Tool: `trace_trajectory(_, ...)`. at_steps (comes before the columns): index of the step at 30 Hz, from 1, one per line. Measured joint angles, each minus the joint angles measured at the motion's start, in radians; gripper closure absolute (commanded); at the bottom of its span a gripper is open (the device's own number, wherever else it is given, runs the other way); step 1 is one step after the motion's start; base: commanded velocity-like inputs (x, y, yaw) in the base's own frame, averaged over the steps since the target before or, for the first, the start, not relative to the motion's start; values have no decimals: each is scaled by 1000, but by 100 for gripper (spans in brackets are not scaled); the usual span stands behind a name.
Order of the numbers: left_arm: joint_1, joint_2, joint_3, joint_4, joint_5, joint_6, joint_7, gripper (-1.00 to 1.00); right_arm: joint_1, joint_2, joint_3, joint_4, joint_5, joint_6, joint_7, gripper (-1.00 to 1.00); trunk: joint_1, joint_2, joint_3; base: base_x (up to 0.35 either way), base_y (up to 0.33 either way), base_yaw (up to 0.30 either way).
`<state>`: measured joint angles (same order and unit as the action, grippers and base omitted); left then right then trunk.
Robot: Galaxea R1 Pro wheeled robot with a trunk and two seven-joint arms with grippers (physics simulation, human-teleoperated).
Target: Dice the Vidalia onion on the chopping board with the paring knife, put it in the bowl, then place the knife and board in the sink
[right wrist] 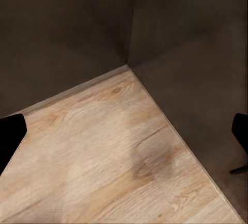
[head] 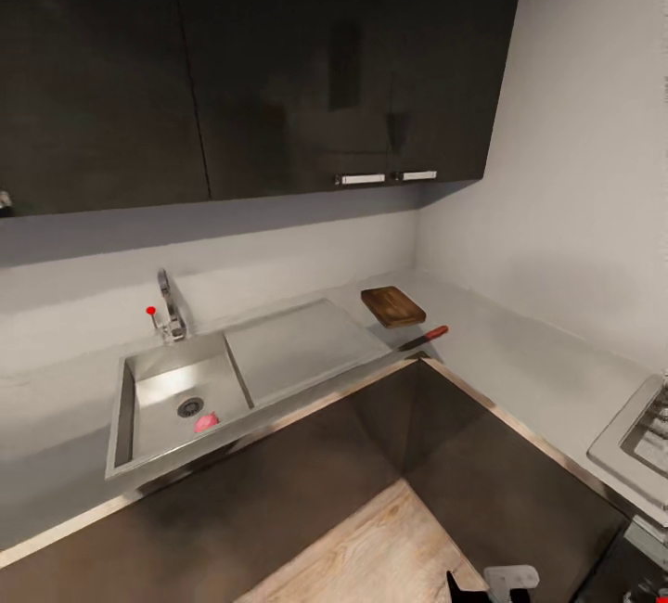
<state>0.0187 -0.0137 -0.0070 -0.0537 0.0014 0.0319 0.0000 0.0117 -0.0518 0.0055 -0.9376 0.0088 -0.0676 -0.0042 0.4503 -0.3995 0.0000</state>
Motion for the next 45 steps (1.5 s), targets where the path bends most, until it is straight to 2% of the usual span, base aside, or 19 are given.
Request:
trace_trajectory(3, 0, 0, 0, 0, 0, 0, 0, -100, 0, 0, 0, -46, 0, 2, 0, -100, 0, 0, 0, -332, 0, 0)
trace_trajectory(9, 0, 0, 0, 0, 0, 0, 0, -100, 0, 0, 0, -201, 1, 20, 0, -100, 0, 0, 0, -320, 0, 0)
trace_trajectory(13, 0, -1, 0, 0, 0, 0, 0, -100, 0, 0, 0, -260, 1, 25, -2, -100, 0, 0, 0, -257, 0, 0)
trace_trajectory(18, 0, -2, -1, -1, 0, -20, 0, -100, -2, 0, -1, -362, 3, 27, -5, -100, 0, 0, 0, -78, 0, 0)
trace_trajectory(22, 0, -3, -1, -1, 0, -32, 0, -100, -26, 0, -2, -426, 4, 28, -34, -100, -1, 0, 0, -10, 0, 0)
trace_trajectory(24, 0, -3, -1, -1, 0, -33, 0, -100, -56, 0, -2, -435, 4, 30, -61, -100, -1, 0, 0, -3, 0, 0)
trace_trajectory(26, 0, -4, -1, -1, 0, -34, 0, -100, -117, 0, -2, -441, 4, 50, -100, -100, 0, 0, 0, -1, 0, 0)
trace_trajectory(29, 0, -4, -1, -1, 0, -35, -1, -100, -178, 0, -2, -442, 4, 90, -116, -100, -1, 0, 0, 2, 0, 0)
trace_trajectory(33, 0, -5, -2, -1, 0, -35, -1, -100, -268, 0, -2, -442, 4, 183, -124, -100, -1, 0, 0, 103, 0, 0)
trace_trajectory(34, 0, -5, -3, -1, 0, -35, -2, -100, -306, 0, -2, -443, 4, 224, -125, -100, -1, 0, 0, 258, 0, 0)
trace_trajectory(38, 0, -5, -3, -1, 0, -35, -2, -100, -397, 0, -2, -442, 3, 303, -127, -100, -1, 0, 0, 304, 0, 0)
trace_trajectory(42, 0, -5, -3, -1, 0, -35, -2, -100, -474, 0, -2, -442, 3, 390, -128, -100, -1, 0, 0, 335, 0, 0)
trace_trajectory(45, 0, -5, -3, -1, 0, -35, -2, -100, -509, 0, -3, -442, 2, 440, -128, -100, -1, 0, 0, 340, 0, 0)
